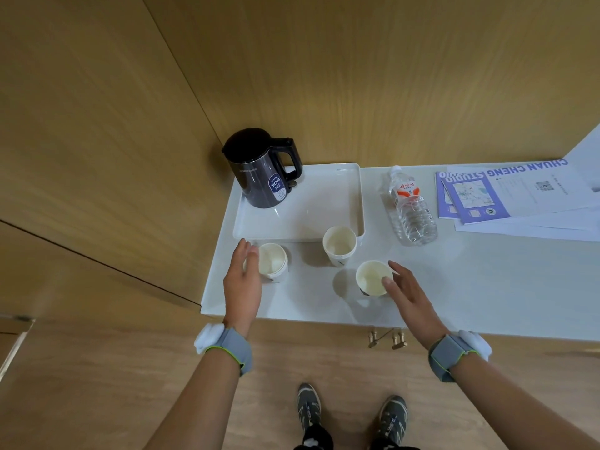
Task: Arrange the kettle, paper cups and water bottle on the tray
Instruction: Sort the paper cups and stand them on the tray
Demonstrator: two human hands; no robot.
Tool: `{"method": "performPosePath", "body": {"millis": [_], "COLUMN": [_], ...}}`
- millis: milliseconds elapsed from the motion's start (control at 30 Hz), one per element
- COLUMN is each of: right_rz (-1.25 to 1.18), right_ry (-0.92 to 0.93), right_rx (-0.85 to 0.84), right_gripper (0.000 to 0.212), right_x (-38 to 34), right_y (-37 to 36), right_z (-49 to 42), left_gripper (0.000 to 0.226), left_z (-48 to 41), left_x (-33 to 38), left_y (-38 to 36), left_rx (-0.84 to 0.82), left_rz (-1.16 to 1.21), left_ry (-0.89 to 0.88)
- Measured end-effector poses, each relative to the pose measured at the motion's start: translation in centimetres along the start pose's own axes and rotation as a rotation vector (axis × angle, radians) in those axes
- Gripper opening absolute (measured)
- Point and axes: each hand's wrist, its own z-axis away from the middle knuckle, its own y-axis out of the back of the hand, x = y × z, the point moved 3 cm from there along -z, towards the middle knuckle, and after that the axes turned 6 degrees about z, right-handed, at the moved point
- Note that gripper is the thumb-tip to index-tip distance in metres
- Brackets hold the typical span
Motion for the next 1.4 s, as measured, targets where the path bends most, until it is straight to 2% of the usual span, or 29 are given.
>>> {"method": "performPosePath", "body": {"millis": [33, 167, 300, 367, 467, 600, 667, 933, 1067, 1267, 1333, 1400], "right_rz": [-0.021, -0.067, -0.16, -0.185, -0.18, -0.186, -0.168, -0.162, -0.155, -0.107, -0.071, -0.055], "right_ry": [-0.001, 0.005, -0.016, -0.02, -0.021, -0.027, -0.03, -0.03, -0.026, -0.023, -0.003, 0.008], "right_rx": [0.007, 0.013, 0.019, 0.031, 0.047, 0.028, 0.016, -0.033, -0.05, -0.076, -0.071, -0.065], "right_gripper": [0.057, 0.09, 0.088, 0.098, 0.111, 0.093, 0.096, 0.076, 0.074, 0.072, 0.072, 0.072], "right_x": [-0.1, 0.0, -0.5, -0.4, 0.0, 0.6, 1.0, 1.6, 1.4, 1.3, 1.2, 1.2], "right_y": [0.1, 0.7, 1.3, 1.7, 2.4, 2.4, 2.4, 2.4, 2.3, 2.2, 2.1, 2.1], "right_z": [0.1, 0.4, 0.5, 0.6, 0.8, 1.3, 1.5, 2.2, 2.6, 3.0, 3.0, 3.0], "left_gripper": [0.048, 0.047, 0.04, 0.039, 0.047, 0.064, 0.065, 0.079, 0.084, 0.067, 0.051, 0.024], "left_z": [0.4, 2.3, 4.3, 5.4, 6.6, 7.6, 8.0, 9.1, 9.5, 10.2, 10.4, 10.6], "left_x": [0.2, 0.7, 1.0, 1.0, 0.4, -1.3, -2.2, -3.6, -3.9, -3.9, -3.8, -3.4], "left_y": [0.1, 0.4, -0.3, -1.3, -3.4, -5.7, -6.8, -9.9, -11.0, -11.8, -12.0, -12.2], "left_rx": [0.008, 0.038, -0.004, -0.075, -0.288, -0.464, -0.499, -0.586, -0.61, -0.638, -0.641, -0.644], "left_rz": [0.021, 0.045, 0.055, 0.067, 0.032, -0.023, -0.025, -0.051, -0.054, -0.081, -0.084, -0.078], "left_ry": [-0.001, -0.11, -0.196, -0.211, -0.17, -0.07, -0.001, 0.161, 0.205, 0.18, 0.178, 0.154]}}
